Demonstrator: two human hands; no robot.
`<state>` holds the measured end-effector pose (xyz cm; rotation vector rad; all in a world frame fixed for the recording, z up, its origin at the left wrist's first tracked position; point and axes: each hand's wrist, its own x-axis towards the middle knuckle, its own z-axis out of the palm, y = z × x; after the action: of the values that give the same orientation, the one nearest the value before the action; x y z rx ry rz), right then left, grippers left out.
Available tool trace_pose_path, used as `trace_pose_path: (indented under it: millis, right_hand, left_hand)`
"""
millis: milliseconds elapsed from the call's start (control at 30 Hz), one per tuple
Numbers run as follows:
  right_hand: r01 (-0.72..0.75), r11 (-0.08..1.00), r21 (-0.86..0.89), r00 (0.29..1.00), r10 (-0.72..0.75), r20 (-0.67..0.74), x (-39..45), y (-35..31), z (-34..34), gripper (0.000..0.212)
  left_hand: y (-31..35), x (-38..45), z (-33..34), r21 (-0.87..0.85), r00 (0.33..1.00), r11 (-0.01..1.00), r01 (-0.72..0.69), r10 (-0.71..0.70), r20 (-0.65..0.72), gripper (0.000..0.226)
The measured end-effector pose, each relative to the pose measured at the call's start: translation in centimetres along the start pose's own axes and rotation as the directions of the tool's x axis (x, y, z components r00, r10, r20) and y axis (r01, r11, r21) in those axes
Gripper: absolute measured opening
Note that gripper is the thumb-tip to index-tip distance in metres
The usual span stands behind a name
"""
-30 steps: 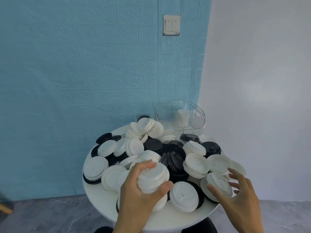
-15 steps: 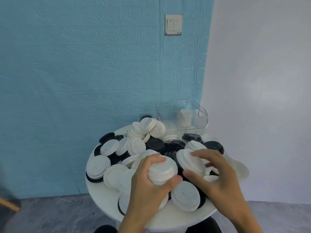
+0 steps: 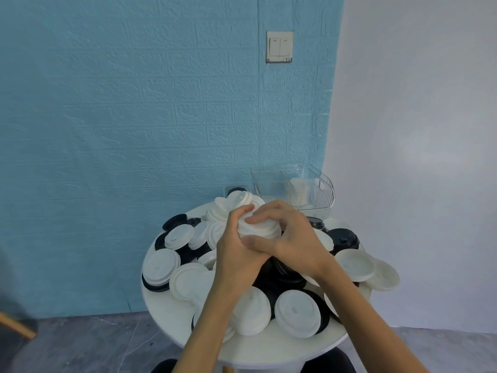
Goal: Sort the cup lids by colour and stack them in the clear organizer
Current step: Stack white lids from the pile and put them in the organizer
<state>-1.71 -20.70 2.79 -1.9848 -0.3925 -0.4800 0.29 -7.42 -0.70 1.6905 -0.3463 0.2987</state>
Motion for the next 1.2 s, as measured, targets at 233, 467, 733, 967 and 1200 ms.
trace_pose_path:
  millis: [233, 467, 733, 967, 1200]
  right_hand:
    - [-0.027, 0.994, 0.107, 0.987, 0.009, 0.163, 0.9, 1.1, -0.6, 0.035]
    - [-0.252, 0.942, -0.22, 0.967, 0.241, -0.075, 0.3, 5.8, -6.6, 0.039]
    - [-0.4, 0.62, -0.675, 0.843, 0.539, -0.005, 1.9, 12.2, -8.4, 0.076]
    - [-0.479, 0.708, -0.52, 0.838, 0.544, -0.031, 2.4, 11.3, -8.3, 0.073]
    - [-0.206, 0.957, -0.205, 0.97, 0.228, 0.089, 3.5, 1.6, -4.7, 0.041]
  left_hand:
    - [0.4, 0.6, -0.7, -0.013, 0.997, 1.0, 0.004, -0.005, -0.083, 0.049]
    - [-0.1, 1.0, -1.7, 0.014, 0.997, 1.0, 0.004, -0.003, -0.071, 0.049]
    - [-1.2, 1.1, -1.8, -0.01, 0.998, 1.0, -0.002, 0.001, -0.06, 0.039]
    - [-1.8, 1.3, -1.8, -0.033, 1.0, 0.999, 0.004, -0.005, -0.031, 0.038]
    - [-2.2, 1.6, -1.0, -0.067, 0.999, 0.997, 0.039, -0.04, 0.0, 0.072]
